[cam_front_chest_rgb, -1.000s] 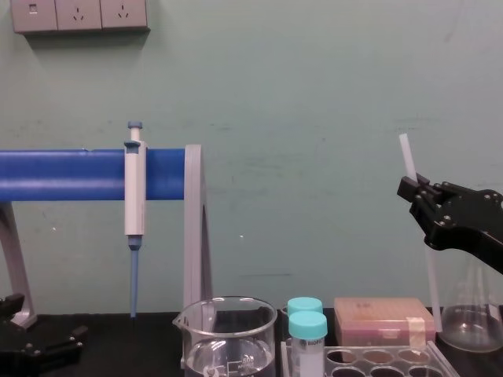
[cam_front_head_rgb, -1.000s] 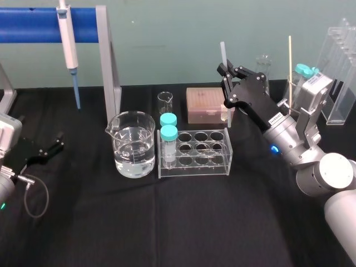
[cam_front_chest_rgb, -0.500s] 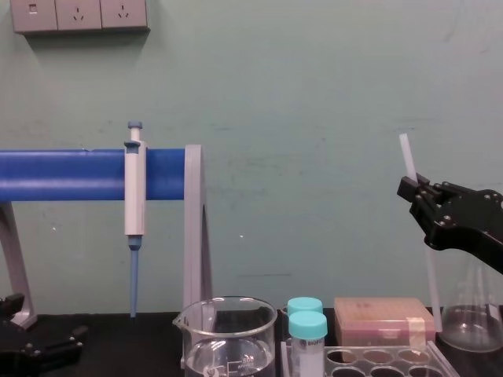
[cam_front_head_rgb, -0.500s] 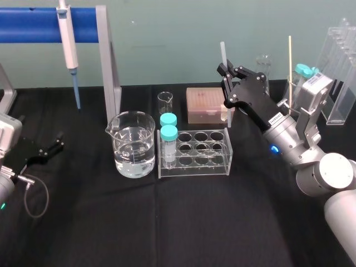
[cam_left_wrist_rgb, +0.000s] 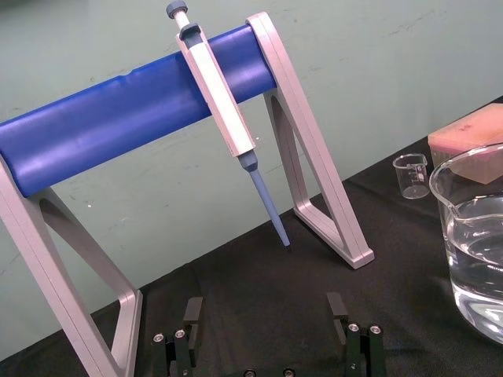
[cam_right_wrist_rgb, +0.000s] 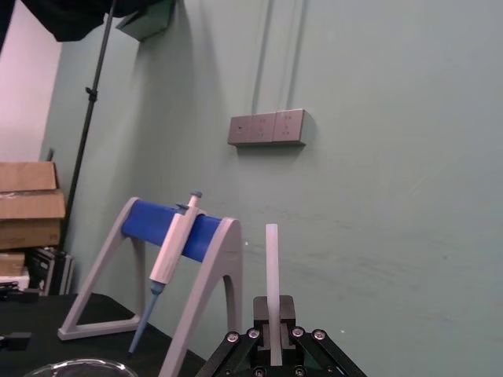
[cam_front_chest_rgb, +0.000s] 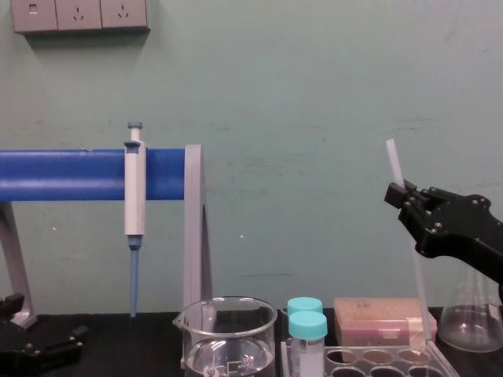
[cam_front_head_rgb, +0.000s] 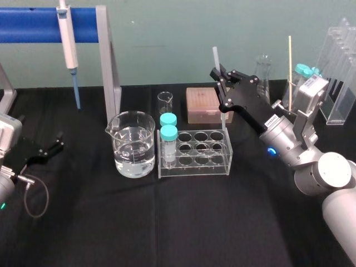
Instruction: Pick up the stirring rod with one hand, then place it down.
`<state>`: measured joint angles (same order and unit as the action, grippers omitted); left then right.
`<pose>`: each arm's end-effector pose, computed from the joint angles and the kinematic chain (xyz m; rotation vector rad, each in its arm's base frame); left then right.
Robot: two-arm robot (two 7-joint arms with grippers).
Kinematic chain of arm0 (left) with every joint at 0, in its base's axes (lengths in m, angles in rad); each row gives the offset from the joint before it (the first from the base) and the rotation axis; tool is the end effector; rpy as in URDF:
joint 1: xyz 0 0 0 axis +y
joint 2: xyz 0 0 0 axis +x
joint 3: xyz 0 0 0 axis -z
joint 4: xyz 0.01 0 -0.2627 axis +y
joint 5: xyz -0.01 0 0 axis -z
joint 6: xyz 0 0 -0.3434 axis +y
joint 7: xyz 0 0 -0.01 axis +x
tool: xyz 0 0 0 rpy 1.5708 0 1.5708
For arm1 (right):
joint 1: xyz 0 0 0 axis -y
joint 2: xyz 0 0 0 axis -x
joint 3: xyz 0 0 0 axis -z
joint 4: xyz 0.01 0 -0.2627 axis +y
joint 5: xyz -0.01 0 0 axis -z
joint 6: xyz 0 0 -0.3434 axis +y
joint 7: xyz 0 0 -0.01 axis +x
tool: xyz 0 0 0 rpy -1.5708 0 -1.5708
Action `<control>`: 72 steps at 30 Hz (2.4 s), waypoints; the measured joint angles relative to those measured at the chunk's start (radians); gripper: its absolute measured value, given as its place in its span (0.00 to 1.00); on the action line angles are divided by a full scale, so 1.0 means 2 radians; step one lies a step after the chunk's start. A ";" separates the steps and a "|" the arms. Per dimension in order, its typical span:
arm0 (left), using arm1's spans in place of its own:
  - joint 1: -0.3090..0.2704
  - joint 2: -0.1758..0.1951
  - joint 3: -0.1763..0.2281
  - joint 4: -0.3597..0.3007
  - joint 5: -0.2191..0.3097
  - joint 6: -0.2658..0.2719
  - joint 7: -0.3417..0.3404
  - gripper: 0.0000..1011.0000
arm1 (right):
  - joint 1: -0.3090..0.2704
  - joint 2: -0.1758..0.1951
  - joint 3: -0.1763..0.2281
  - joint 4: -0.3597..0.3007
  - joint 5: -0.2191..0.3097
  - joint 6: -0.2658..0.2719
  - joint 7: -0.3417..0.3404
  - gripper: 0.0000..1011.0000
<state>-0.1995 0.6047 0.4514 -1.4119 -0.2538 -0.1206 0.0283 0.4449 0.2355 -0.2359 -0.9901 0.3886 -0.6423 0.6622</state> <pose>0.3863 0.0580 -0.2869 0.3046 -0.2851 1.2480 0.4640 -0.0408 -0.2911 0.2878 -0.3947 -0.8587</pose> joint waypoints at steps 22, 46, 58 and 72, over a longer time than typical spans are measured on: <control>0.000 0.000 0.000 0.000 0.000 0.000 0.000 0.99 | 0.021 -0.008 -0.007 0.045 0.022 -0.006 0.037 0.07; 0.000 0.000 0.000 0.000 0.000 0.000 0.000 0.99 | 0.063 -0.022 -0.017 0.139 0.046 0.004 0.086 0.07; 0.000 0.000 0.000 0.000 0.000 0.000 0.000 0.99 | 0.086 -0.028 -0.019 0.189 0.033 -0.011 0.094 0.07; 0.000 0.000 0.000 0.000 0.000 0.000 0.000 0.99 | 0.102 -0.036 -0.016 0.225 0.023 -0.015 0.101 0.07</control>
<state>-0.1995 0.6047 0.4514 -1.4120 -0.2539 -0.1205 0.0283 0.6492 0.1638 -0.2675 -0.5407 0.4338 -0.6714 0.8651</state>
